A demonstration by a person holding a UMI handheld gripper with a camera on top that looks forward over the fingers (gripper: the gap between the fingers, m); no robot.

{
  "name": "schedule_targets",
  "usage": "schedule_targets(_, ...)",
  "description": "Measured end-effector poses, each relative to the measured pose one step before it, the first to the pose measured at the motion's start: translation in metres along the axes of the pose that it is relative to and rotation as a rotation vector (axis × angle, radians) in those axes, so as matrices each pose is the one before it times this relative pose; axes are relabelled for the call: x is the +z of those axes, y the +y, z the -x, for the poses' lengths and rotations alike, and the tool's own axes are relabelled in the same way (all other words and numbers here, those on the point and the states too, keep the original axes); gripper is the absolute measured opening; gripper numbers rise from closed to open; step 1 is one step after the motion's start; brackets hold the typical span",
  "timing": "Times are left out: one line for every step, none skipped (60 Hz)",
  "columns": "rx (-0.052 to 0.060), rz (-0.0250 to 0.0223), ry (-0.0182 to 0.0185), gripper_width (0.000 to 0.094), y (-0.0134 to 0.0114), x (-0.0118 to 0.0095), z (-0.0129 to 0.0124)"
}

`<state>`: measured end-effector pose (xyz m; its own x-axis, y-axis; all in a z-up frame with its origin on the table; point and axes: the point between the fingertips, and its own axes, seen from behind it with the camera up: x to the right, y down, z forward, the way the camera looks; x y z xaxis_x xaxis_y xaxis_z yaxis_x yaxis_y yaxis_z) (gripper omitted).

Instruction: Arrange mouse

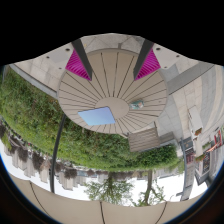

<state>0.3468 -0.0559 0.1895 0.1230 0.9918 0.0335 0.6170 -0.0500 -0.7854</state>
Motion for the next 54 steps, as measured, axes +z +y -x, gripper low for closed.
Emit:
schedule_targets(0.0015, 0.00131, -0.01018, 0.0852, -0.00008, 0.00089, 0.01057)
schedule_targets(-0.0002, 0.00107, -0.00917, 0.0853, 0.00158, 0.00073, 0.00999)
schedule_targets(-0.0019, 0.00078, -0.0086, 0.0853, 0.00023, -0.00005, 0.00866)
schedule_targets(-0.0035, 0.00021, -0.00693, 0.0853, 0.00021, 0.00134, 0.00945)
schedule_targets(-0.0047, 0.0001, -0.0075, 0.0853, 0.00015, 0.00133, 0.00954)
schedule_targets(-0.0042, -0.00069, -0.00841, 0.0854, 0.00039, 0.0018, 0.00969)
schedule_targets(-0.0021, -0.0015, -0.01135, 0.0852, 0.00012, 0.00219, 0.01053)
schedule_targets(-0.0008, -0.00264, -0.01189, 0.0855, 0.00077, 0.00057, 0.00944)
schedule_targets(-0.0005, -0.00455, -0.0134, 0.0855, 0.0, 0.00211, 0.01006)
schedule_targets(-0.0009, -0.00482, -0.012, 0.0855, 0.00002, 0.00215, 0.00913)
schedule_targets(-0.0011, -0.00496, -0.00917, 0.0857, 0.00025, 0.00217, 0.00861)
schedule_targets(-0.0011, -0.00475, -0.00619, 0.0855, -0.00048, 0.0041, 0.00872)
schedule_targets(-0.0006, -0.00425, -0.00484, 0.0855, -0.00017, 0.00086, 0.00613)
schedule_targets(0.0005, -0.00528, -0.00277, 0.0855, 0.00001, 0.00312, 0.00585)
schedule_targets(0.0007, -0.00496, -0.00171, 0.0855, 0.00036, 0.00324, 0.00511)
schedule_targets(0.0001, -0.004, -0.00128, 0.0854, 0.00045, 0.00372, 0.00485)
schedule_targets(0.0002, -0.00284, -0.00096, 0.0854, 0.00081, 0.00376, 0.00432)
schedule_targets(0.0015, -0.00218, -0.00007, 0.0853, 0.00199, 0.00344, 0.0037)
schedule_targets(0.0011, 0.00013, 0.00138, 0.0855, -0.00003, 0.00603, 0.0041)
schedule_targets(0.0007, 0.00127, 0.00174, 0.0855, 0.00125, 0.00475, 0.00247)
schedule_targets(-0.0003, 0.00227, 0.00183, 0.0852, 0.00173, 0.00531, 0.0023)
schedule_targets(-0.0002, 0.00287, 0.00121, 0.0854, 0.00171, 0.00526, 0.00244)
schedule_targets(0.0, 0.00051, 0.00161, 0.0855, 0.0037, 0.00327, 0.00137)
schedule_targets(0.0004, 0.00079, 0.0023, 0.0854, -0.0006, 0.00644, 0.0036)
schedule_targets(0.0003, -0.00329, 0.0026, 0.0858, 0.00013, 0.00568, 0.00149)
schedule_targets(0.0, -0.00522, 0.00259, 0.0854, -0.00024, 0.00593, 0.00154)
schedule_targets(-0.0001, -0.00521, 0.00337, 0.0854, -0.00037, 0.00613, 0.00123)
schedule_targets(-0.0001, -0.00426, 0.00457, 0.0853, -0.0004, 0.00578, 0.00075)
schedule_targets(-0.0007, -0.00264, 0.00427, 0.0854, 0.00288, 0.00584, -0.00164)
schedule_targets(-0.0002, -0.0006, 0.00443, 0.0852, 0.00001, 0.00736, 0.00193)
schedule_targets(0.0006, -0.00072, 0.00307, 0.0854, 0.00033, 0.00663, 0.00098)
schedule_targets(0.0014, -0.00076, 0.00229, 0.0853, 0.00022, 0.00677, 0.00106)
schedule_targets(0.0017, -0.00126, 0.00295, 0.0855, 0.00019, 0.00656, 0.00064)
schedule_targets(0.0017, -0.00169, 0.0029, 0.0854, 0.00002, 0.00684, 0.0005)
schedule_targets(0.0013, -0.00198, 0.00304, 0.0855, 0.00011, 0.00671, 0.00039)
schedule_targets(0.0009, -0.00286, 0.0032, 0.0853, 0.00173, 0.00825, -0.00098)
schedule_targets(0.0016, -0.00121, 0.00316, 0.0854, -0.00006, 0.00664, -0.00014)
schedule_targets(0.001, -0.00055, 0.00432, 0.0855, 0.00005, 0.00662, -0.00055)
schedule_targets(0.0007, -0.0006, 0.00512, 0.0854, -0.00013, 0.00668, -0.0005)
schedule_targets(0.0008, -0.00124, 0.00455, 0.0855, -0.00039, 0.00655, -0.0004)
schedule_targets(0.0013, -0.00159, 0.00378, 0.0854, -0.00032, 0.00677, -0.00013)
schedule_targets(0.0011, -0.00289, 0.00411, 0.0854, 0.00062, 0.00987, 0.00034)
schedule_targets(0.0004, -0.00069, 0.00201, 0.0854, -0.00024, 0.00604, -0.00029)
schedule_targets(-0.0001, -0.00147, 0.00151, 0.0854, -0.00006, 0.00587, 0.00025)
schedule_targets(-0.0016, -0.00061, -0.00001, 0.0854, -0.00023, 0.00651, 0.00076)
schedule_targets(-0.0023, 0.00052, -0.00109, 0.0854, 0.00004, 0.00668, 0.00082)
schedule_targets(-0.0023, 0.00006, -0.00056, 0.0856, -0.00037, 0.0066, 0.00039)
schedule_targets(-0.001, -0.0015, 0.00186, 0.0853, 0.00012, 0.00943, 0.00029)
schedule_targets(-0.0008, -0.0015, 0.00207, 0.0854, -0.00021, 0.00614, -0.00034)
schedule_targets(-0.0004, -0.00162, 0.00205, 0.0853, -0.00056, 0.0065, -0.00025)
schedule_targets(0.0007, -0.00094, 0.00173, 0.0852, -0.00059, 0.00633, -0.00004)
schedule_targets(0.0001, 0.00061, 0.00162, 0.0853, 0.00031, 0.00623, 0.00044)
schedule_targets(0.0015, 0.00265, 0.00119, 0.0852, -0.00013, 0.00573, 0.00031)
schedule_targets(0.0009, 0.00239, 0.00157, 0.0854, -0.00012, 0.00565, -0.00002)
